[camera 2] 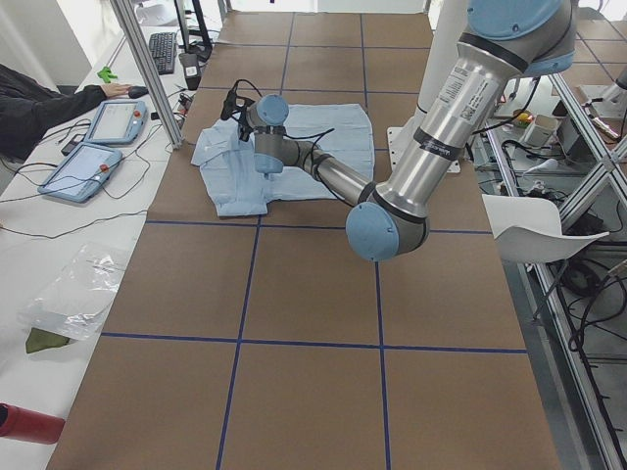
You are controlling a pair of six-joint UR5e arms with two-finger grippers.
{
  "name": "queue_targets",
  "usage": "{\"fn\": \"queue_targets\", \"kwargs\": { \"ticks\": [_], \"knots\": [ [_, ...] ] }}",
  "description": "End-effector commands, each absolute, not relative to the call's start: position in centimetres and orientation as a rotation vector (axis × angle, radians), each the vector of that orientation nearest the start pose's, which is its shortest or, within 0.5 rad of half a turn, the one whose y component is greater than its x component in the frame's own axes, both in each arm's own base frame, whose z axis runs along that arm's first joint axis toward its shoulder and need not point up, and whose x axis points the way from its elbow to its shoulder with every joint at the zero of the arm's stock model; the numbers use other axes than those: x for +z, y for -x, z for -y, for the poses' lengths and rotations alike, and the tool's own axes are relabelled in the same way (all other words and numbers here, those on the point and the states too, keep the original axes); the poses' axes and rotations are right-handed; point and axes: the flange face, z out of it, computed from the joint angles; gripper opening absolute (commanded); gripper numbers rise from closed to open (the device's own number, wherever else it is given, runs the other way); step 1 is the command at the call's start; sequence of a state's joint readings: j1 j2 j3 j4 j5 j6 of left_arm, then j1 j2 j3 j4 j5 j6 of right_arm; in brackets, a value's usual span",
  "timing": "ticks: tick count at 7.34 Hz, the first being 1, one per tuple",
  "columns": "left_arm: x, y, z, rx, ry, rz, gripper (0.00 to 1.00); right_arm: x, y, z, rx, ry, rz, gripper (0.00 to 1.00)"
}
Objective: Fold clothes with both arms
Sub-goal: 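Carry the sleeve across the shirt front with the left gripper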
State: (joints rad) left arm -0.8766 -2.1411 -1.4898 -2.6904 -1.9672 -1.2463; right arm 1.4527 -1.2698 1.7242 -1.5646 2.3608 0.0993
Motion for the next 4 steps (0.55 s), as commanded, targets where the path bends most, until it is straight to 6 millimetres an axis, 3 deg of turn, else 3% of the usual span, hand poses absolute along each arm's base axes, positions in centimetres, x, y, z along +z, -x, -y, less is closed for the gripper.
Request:
{"fn": "queue_targets", "kwargs": {
  "ticks": [1, 2, 4],
  "knots": [
    [18.2, -41.0, 54.0, -0.109, -0.683, -1.538, 0.0, 41.5, 0.8, 60.2, -0.199, -0.349, 0.819, 1.0],
    [15.9, -42.0, 53.7, -0.1, -0.692, -1.565, 0.0, 41.5, 0.8, 60.2, -0.199, -0.349, 0.819, 1.0],
    [15.3, -43.7, 54.3, -0.095, -0.679, -1.556, 0.0, 41.5, 0.8, 60.2, -0.199, -0.349, 0.819, 1.0]
  ]
}}
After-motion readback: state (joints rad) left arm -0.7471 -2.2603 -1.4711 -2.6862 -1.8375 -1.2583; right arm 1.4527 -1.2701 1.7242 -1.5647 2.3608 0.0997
